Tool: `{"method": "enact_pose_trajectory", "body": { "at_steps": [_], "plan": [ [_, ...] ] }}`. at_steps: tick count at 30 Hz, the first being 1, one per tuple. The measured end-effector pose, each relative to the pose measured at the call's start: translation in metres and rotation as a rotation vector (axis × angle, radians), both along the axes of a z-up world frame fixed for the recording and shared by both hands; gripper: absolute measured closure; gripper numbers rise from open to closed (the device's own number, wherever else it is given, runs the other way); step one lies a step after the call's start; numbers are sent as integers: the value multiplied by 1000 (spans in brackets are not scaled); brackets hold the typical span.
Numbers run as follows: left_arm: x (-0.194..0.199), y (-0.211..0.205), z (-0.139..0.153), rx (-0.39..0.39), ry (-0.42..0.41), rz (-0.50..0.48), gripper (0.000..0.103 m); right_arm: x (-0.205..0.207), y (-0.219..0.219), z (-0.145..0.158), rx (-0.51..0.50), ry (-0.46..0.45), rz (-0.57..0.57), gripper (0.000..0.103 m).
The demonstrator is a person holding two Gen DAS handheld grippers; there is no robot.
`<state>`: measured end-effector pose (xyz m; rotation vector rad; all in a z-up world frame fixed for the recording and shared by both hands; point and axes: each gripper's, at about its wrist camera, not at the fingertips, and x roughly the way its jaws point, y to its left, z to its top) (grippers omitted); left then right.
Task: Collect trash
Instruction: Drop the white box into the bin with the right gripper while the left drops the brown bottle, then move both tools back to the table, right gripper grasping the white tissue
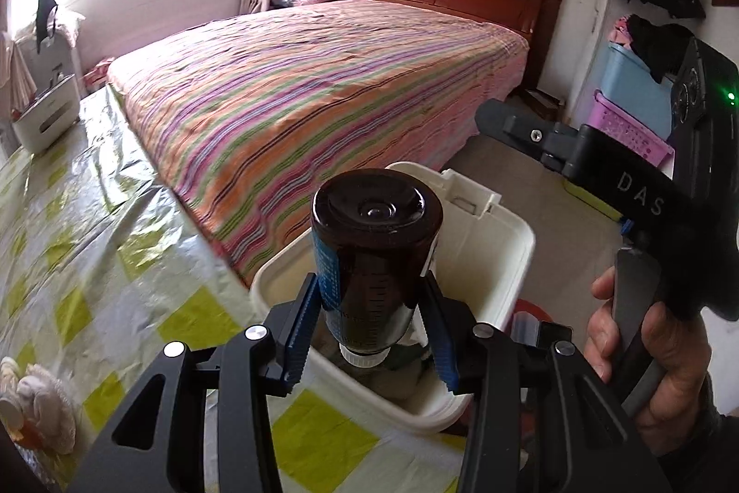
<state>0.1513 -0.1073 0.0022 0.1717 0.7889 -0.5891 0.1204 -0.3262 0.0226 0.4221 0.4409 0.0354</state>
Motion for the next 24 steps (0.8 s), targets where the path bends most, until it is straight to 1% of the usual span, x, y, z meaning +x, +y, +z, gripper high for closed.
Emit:
{"method": "enact_pose_trajectory", "body": {
  "at_steps": [4,5,6,7,8,9,10,11,13,15,16,19,21,22,23,24],
  "plan": [
    [3,-13,5,-15,-15,-11,60,-4,-8,0,23,-19,-40,23],
    [4,-16,6,-22,-19,-11,56,-6,-11,0,30,-25,-51,23],
    [4,-18,7,-31,-25,-6,43,-6,-13,0,38,-32,-62,23],
    [4,-19,8,-38,-35,5,34,-7,-15,1,44,-39,-71,23],
    [4,-19,9,-47,-51,26,21,-8,-17,2,48,-43,-78,23],
    [4,-18,11,-63,-64,40,18,-7,-17,1,52,-46,-87,23],
    [4,-16,12,-78,-69,45,18,-7,-18,1,58,-49,-93,23],
    [5,-13,12,-83,-64,65,15,-7,-18,1,63,-50,-94,23],
    [8,-7,13,-84,-32,90,14,-5,-13,0,70,-51,-95,23],
    [6,8,15,-113,-5,100,14,-4,-4,2,75,-62,-81,21],
    [3,19,19,-112,-19,123,14,-3,1,3,72,-67,-70,20],
    [-8,54,25,-69,-96,202,14,0,24,9,65,-83,-19,16],
    [-17,88,26,-19,-145,291,14,4,50,13,43,-82,34,16],
    [-21,100,26,1,-156,326,14,6,63,14,35,-81,67,16],
    [-25,121,24,28,-166,387,14,9,77,15,26,-79,105,16],
    [-26,134,23,38,-170,425,14,11,94,16,13,-75,141,16]
  ]
}}
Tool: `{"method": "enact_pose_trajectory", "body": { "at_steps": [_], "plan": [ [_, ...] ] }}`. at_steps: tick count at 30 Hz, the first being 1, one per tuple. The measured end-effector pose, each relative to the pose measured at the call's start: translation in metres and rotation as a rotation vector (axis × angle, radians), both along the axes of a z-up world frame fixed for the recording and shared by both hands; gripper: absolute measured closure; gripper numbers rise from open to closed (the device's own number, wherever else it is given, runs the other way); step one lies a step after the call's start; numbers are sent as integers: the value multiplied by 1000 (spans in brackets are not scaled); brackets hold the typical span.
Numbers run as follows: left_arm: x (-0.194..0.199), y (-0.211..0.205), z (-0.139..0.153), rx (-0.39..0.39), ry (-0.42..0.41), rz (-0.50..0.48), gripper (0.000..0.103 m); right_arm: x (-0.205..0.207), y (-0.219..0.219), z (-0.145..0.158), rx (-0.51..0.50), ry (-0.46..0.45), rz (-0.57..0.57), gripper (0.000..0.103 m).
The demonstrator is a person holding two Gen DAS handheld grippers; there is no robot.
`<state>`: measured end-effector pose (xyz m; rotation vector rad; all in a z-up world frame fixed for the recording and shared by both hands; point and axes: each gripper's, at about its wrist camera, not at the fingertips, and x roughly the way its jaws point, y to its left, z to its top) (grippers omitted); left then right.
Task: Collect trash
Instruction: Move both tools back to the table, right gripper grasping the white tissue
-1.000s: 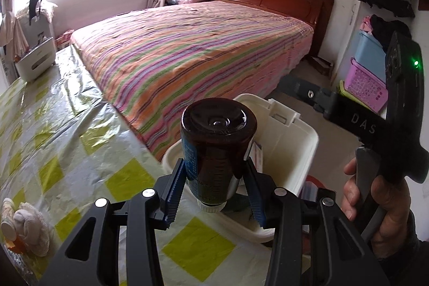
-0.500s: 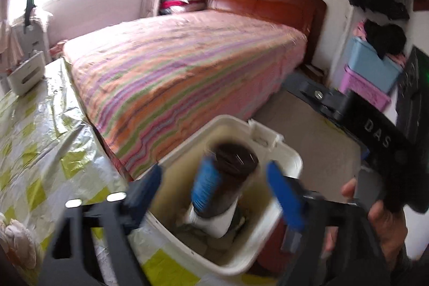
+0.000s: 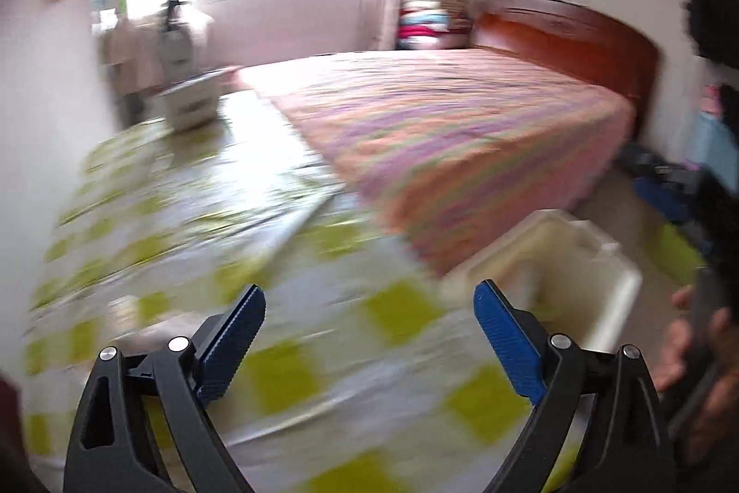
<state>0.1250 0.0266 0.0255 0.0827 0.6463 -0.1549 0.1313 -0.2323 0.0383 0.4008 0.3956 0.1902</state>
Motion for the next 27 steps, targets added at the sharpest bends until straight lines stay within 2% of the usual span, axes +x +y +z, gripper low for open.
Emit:
{"method": "enact_pose_trajectory", "body": {
  "at_steps": [2,4,7,10,14,21,27],
  "plan": [
    [-3,27,-2,-3,-4,59,14,3,32,0,-33,5,67,16],
    [-4,52,-3,-27,9,83,14,4,63,0,-58,8,133,15],
    [-15,88,-1,-49,-14,124,14,7,105,0,-87,23,231,15],
    [-24,111,-1,-48,-25,160,14,11,142,-5,-122,50,307,15],
    [-31,144,-13,-51,5,208,14,16,180,-11,-165,79,388,15],
    [-40,184,-39,-77,89,255,14,19,212,-24,-222,135,487,15],
    [-45,203,-53,-82,121,271,14,21,240,-39,-276,192,556,15]
  ]
}}
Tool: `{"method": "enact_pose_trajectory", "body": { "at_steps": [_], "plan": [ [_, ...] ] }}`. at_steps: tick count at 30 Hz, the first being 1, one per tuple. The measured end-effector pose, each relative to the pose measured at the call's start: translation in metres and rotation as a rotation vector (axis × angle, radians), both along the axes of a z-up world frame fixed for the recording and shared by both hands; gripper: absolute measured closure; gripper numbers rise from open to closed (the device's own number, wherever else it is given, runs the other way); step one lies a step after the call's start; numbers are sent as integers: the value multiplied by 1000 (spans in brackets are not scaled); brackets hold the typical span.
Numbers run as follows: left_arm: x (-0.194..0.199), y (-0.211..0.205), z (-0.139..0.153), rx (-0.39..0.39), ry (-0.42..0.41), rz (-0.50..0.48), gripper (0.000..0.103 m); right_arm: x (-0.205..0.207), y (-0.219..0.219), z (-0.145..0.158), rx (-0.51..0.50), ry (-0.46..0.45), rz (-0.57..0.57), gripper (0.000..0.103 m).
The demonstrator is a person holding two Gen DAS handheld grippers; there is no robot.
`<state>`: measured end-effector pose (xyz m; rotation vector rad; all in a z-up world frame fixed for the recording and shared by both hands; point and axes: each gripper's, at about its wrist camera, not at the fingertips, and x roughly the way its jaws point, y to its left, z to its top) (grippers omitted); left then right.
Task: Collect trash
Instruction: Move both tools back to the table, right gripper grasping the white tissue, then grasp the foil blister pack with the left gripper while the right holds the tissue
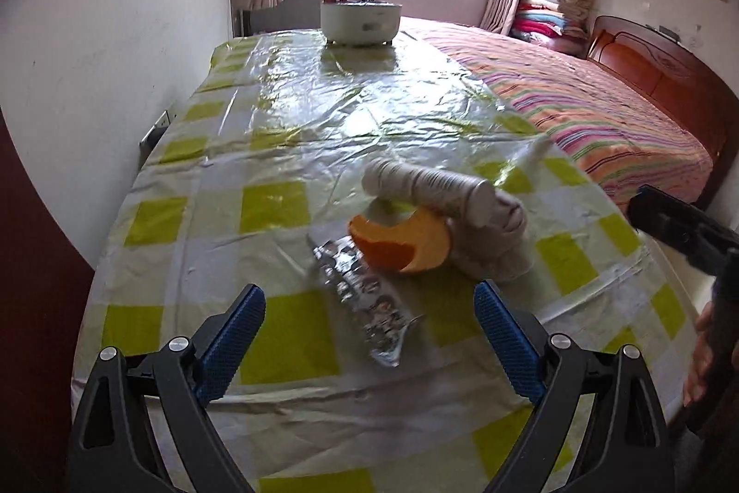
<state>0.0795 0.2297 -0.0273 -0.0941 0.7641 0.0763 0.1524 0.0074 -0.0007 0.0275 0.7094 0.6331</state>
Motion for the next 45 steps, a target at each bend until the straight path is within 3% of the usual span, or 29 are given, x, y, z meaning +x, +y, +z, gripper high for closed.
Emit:
{"method": "enact_pose_trajectory", "body": {
  "at_steps": [14,20,23,26,28,31,35,45],
  "plan": [
    [-5,21,-12,-2,35,11,14,34,66,-26,-136,112,140,15],
    [-4,25,-14,-11,38,18,14,58,71,-40,-170,162,153,16],
    [-3,25,-15,-12,40,18,14,63,74,-42,-174,175,166,26],
    [2,24,-16,-15,46,17,14,64,82,-48,-197,195,197,47],
    [4,23,-17,-15,48,18,14,63,81,-50,-168,226,216,48],
    [8,24,-17,-27,45,18,14,56,78,-46,-185,203,215,49],
    [13,26,-19,-61,45,21,14,45,60,-43,-121,242,217,49],
    [23,38,-26,-195,39,74,14,32,11,-11,20,168,123,49]
  ]
}}
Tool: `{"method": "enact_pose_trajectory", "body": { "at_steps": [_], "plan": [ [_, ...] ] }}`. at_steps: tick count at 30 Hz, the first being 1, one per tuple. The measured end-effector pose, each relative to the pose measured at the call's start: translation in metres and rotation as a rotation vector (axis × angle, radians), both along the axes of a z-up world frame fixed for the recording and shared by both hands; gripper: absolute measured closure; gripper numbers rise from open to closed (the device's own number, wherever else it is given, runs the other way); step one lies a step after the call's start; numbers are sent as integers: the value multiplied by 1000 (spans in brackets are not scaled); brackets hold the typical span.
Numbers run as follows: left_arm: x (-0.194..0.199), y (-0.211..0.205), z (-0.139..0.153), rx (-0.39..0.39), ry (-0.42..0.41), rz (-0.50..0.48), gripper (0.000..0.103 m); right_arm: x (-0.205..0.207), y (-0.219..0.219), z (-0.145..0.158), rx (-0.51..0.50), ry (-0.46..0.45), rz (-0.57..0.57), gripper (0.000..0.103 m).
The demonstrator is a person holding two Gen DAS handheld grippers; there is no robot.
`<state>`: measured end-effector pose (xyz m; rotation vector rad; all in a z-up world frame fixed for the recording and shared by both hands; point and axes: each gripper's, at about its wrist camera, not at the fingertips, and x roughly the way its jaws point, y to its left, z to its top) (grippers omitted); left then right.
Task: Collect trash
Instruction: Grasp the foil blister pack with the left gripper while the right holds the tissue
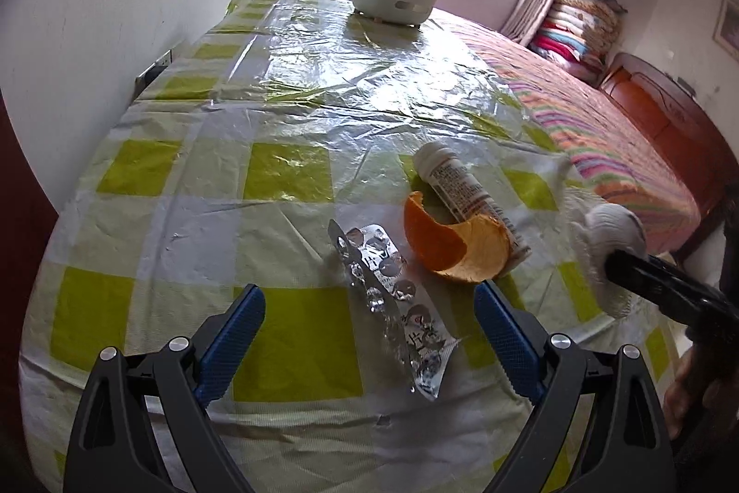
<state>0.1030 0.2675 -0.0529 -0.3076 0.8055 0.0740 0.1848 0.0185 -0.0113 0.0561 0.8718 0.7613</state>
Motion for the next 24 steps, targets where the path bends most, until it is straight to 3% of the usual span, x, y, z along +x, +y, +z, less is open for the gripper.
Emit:
{"method": "enact_pose_trajectory", "body": {
  "at_steps": [2,6,15,24],
  "plan": [
    [0,2,1,1,-18,14,22,1,-6,2,20,0,-13,49],
    [7,5,-5,-23,15,14,53,-2,-9,1,44,-9,-27,49],
    [14,5,-6,-19,31,12,89,-1,-20,-1,64,-19,-49,49],
    [8,1,0,12,0,10,92,1,-39,7,99,-46,-91,49]
  ]
}}
